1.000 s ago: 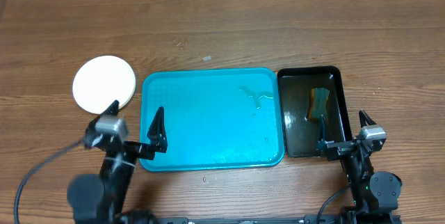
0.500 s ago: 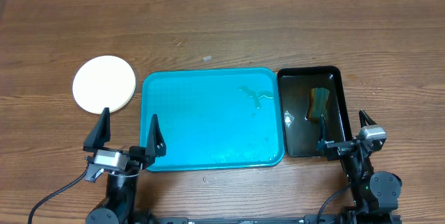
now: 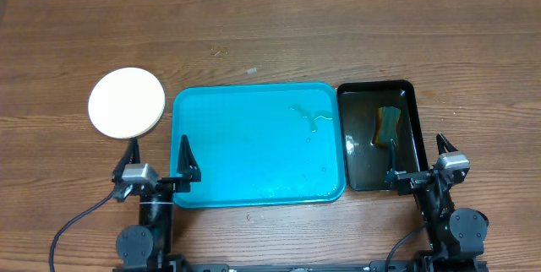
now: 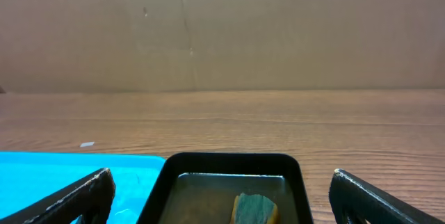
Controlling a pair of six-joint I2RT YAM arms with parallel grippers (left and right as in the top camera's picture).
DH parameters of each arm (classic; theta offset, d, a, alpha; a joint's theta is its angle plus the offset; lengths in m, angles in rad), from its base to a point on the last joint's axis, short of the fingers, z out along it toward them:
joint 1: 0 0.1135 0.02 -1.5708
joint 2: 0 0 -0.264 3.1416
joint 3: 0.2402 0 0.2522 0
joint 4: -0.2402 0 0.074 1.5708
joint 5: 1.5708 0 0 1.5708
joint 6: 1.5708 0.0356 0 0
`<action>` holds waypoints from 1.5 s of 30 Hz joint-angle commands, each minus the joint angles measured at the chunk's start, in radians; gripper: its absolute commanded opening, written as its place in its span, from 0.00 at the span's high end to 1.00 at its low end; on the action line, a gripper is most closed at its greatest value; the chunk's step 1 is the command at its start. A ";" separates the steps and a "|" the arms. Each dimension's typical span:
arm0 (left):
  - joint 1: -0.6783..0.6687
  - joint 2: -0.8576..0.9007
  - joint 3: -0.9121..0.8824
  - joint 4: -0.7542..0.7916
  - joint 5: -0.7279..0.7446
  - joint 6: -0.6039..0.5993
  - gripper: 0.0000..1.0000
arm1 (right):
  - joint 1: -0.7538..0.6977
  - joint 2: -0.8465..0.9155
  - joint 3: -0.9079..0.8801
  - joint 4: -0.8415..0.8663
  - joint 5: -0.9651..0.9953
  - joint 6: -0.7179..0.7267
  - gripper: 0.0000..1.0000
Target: Clean dirty plates on tray and stack at the side
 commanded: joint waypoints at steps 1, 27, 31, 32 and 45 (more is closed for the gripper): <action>-0.007 -0.012 -0.007 -0.081 -0.038 -0.006 0.00 | 0.000 -0.010 -0.010 0.004 -0.005 -0.004 0.00; -0.056 -0.013 -0.006 -0.169 0.085 0.185 0.00 | 0.000 -0.010 -0.010 0.004 -0.005 -0.004 0.00; -0.051 -0.012 -0.006 -0.169 0.083 0.185 0.00 | 0.000 -0.010 -0.010 0.004 -0.005 -0.004 0.00; -0.051 -0.012 -0.007 -0.169 0.083 0.185 0.00 | 0.000 -0.010 -0.010 0.004 -0.005 -0.004 0.00; -0.051 -0.011 -0.006 -0.169 0.083 0.185 0.00 | 0.000 -0.010 -0.010 0.004 -0.005 -0.004 0.00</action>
